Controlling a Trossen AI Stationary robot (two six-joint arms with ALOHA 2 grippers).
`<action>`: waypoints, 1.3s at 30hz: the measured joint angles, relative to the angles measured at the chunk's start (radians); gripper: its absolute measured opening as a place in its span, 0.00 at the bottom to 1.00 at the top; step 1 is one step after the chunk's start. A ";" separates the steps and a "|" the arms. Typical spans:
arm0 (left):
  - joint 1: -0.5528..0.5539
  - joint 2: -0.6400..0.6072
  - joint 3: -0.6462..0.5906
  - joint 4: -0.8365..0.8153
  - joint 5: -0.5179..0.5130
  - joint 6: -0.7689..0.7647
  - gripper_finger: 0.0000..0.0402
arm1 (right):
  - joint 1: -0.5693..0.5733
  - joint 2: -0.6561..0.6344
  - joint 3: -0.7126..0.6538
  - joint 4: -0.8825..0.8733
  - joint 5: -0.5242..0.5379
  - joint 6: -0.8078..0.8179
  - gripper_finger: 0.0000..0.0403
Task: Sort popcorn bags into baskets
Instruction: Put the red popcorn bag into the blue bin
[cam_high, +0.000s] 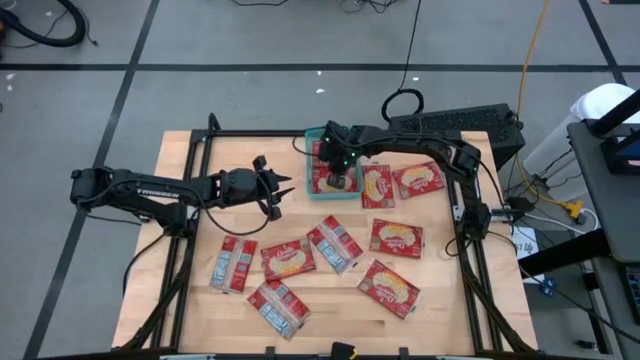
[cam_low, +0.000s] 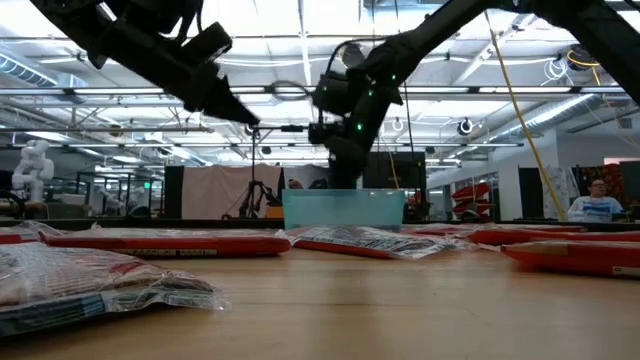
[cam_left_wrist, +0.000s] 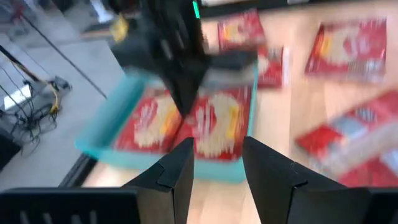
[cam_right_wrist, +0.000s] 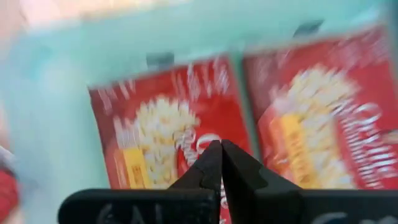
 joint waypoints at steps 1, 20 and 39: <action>0.000 -0.004 0.000 -0.042 -0.003 0.002 0.35 | 0.001 -0.015 0.000 0.001 0.000 0.008 0.01; -0.278 -0.045 -0.002 -0.584 0.278 -0.293 0.36 | 0.281 -0.236 -0.300 0.372 -0.004 0.076 0.01; -0.501 -0.044 -0.258 -0.237 0.148 -0.494 0.63 | 0.425 -0.261 -0.512 0.757 0.000 0.098 0.01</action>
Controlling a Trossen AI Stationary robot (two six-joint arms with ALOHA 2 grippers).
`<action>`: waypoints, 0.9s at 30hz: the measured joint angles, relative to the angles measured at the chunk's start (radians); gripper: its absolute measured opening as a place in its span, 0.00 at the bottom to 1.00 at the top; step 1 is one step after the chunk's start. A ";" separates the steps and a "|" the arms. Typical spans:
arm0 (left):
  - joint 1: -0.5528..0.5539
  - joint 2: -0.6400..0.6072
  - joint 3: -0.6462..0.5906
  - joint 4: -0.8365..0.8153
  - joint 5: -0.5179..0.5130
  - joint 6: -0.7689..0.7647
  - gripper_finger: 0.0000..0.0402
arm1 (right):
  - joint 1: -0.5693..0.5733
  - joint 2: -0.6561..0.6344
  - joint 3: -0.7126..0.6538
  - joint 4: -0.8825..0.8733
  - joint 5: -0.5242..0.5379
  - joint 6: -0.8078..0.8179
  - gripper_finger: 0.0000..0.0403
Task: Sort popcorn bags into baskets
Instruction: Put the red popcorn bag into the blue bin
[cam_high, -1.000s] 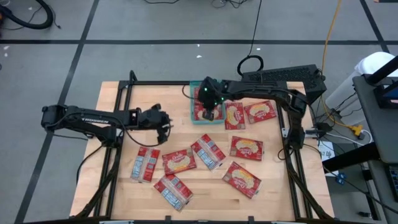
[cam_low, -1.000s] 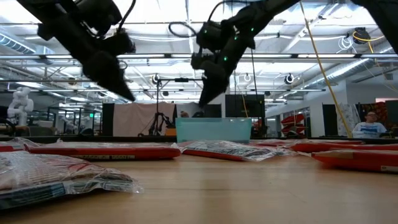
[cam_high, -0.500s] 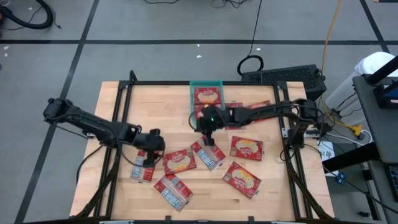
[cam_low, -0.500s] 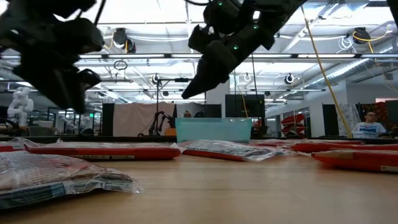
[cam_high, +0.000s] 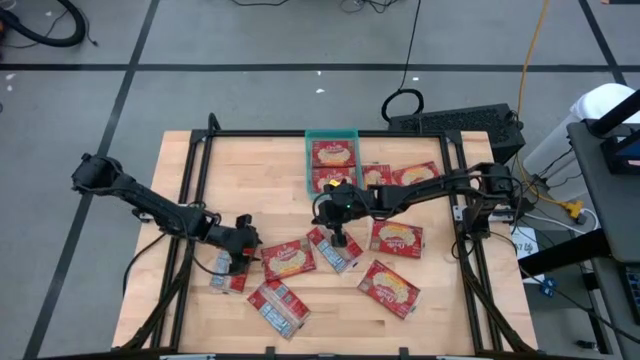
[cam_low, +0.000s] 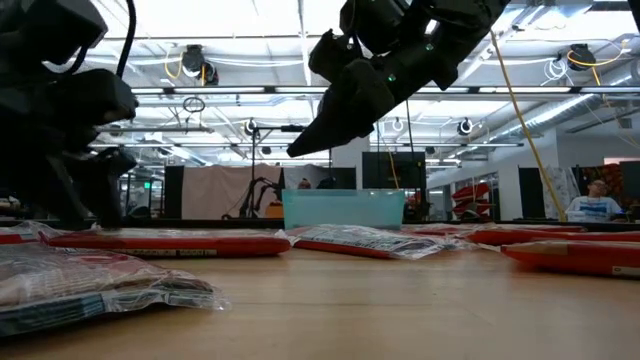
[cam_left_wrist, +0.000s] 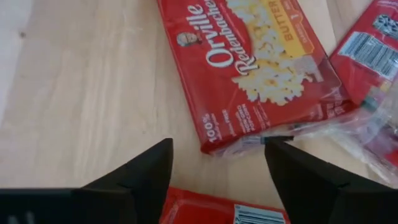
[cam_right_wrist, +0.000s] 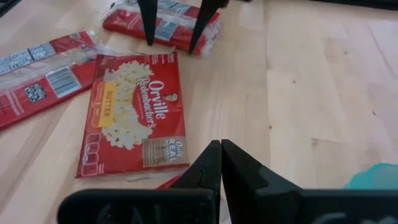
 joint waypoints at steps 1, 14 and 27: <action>0.000 0.000 -0.010 0.011 0.008 0.000 0.60 | 0.000 0.000 0.000 0.002 0.000 0.002 0.01; 0.028 0.089 -0.038 0.116 -0.010 0.116 0.36 | -0.001 0.000 0.000 0.030 0.000 0.002 0.01; 0.092 0.212 -0.038 0.392 -0.041 0.379 0.03 | -0.001 0.000 0.000 0.049 0.001 0.053 0.01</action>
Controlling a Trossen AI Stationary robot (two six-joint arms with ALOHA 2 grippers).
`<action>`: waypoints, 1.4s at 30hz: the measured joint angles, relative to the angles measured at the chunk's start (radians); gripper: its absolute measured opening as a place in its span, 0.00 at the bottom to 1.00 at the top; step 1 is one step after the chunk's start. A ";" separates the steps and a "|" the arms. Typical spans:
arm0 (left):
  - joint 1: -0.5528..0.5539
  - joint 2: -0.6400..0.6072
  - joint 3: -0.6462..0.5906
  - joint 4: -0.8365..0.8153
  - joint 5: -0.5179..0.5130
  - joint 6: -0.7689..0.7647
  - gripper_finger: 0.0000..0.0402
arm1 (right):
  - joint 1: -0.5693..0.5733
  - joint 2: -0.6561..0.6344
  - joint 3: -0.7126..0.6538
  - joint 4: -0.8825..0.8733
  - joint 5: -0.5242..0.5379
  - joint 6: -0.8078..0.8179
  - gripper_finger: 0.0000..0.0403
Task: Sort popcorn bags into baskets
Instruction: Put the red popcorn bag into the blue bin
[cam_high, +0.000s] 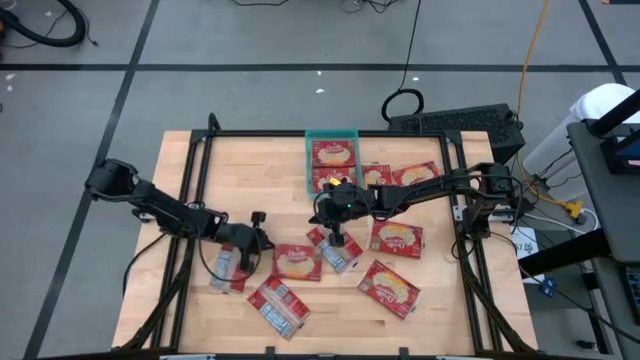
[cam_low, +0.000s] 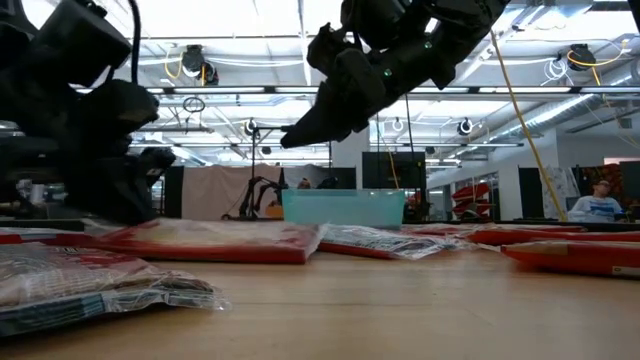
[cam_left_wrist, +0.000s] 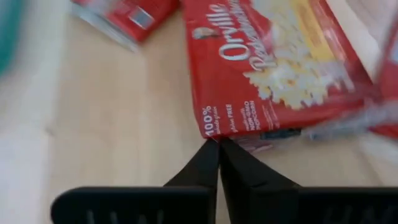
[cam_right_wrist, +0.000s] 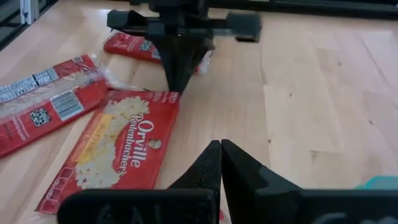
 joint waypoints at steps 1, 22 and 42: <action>0.011 0.000 0.000 0.017 -0.012 0.014 0.03 | 0.000 0.000 0.000 -0.007 0.000 0.007 0.01; 0.145 -0.002 0.013 0.247 -0.042 0.360 0.00 | 0.046 0.000 -0.091 0.001 0.020 0.313 0.09; 0.186 -0.099 0.014 0.230 -0.048 0.385 0.00 | 0.092 0.001 -0.205 0.266 -0.061 0.661 0.63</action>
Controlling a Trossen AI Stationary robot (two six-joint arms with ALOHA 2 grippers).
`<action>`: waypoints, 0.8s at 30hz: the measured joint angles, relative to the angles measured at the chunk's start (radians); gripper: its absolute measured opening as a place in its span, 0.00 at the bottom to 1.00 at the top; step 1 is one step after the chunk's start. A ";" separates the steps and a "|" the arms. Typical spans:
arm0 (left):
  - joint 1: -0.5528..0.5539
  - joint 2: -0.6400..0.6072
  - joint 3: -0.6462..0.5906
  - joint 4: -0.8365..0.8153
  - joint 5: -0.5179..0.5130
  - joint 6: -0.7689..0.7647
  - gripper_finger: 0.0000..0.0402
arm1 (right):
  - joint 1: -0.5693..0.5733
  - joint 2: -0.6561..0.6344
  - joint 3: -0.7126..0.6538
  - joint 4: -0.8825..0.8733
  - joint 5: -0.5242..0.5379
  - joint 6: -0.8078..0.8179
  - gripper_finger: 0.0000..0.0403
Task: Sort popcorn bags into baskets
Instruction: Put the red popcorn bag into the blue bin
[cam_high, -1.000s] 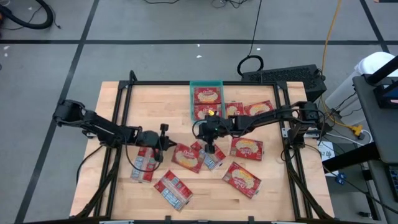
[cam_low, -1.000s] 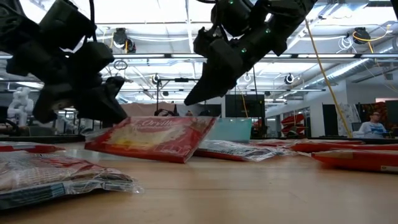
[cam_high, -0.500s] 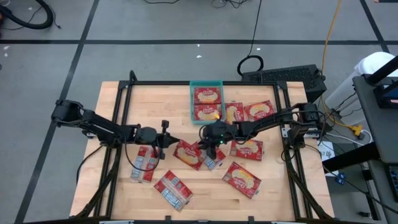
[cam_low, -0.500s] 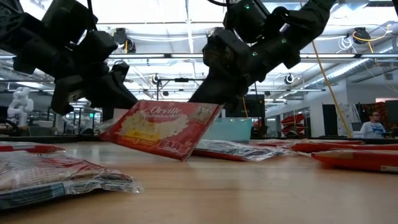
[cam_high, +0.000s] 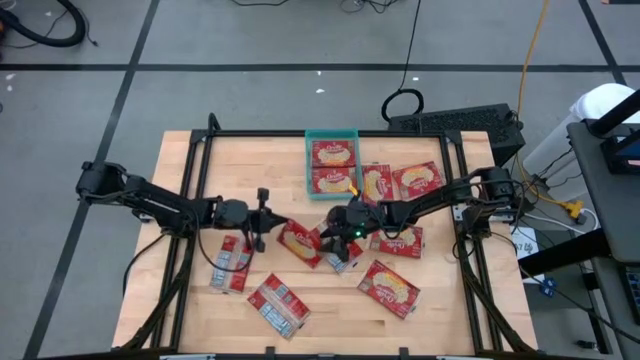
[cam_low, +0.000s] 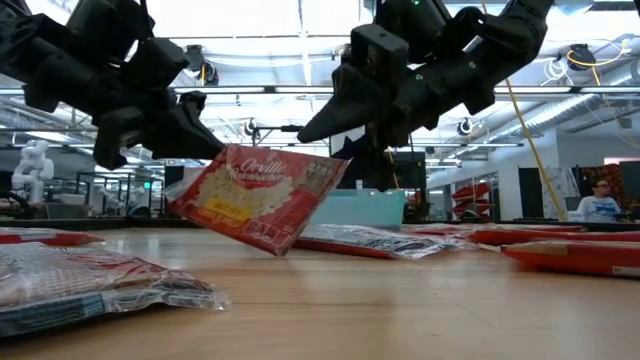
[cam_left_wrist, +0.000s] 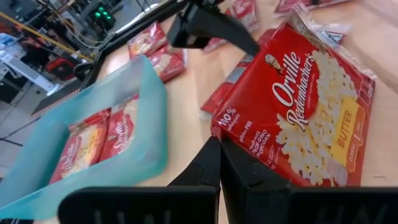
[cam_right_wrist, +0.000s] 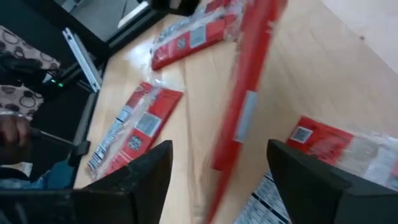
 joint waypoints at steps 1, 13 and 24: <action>0.005 0.000 0.000 0.001 0.000 0.001 0.00 | 0.001 0.000 0.000 -0.001 0.001 0.002 0.63; 0.039 0.000 0.000 0.032 -0.012 -0.001 0.01 | -0.011 0.049 0.000 0.015 0.087 -0.050 0.16; 0.041 -0.093 0.000 -0.016 -0.040 -0.028 0.13 | -0.130 -0.130 0.000 -0.266 0.023 -0.221 0.03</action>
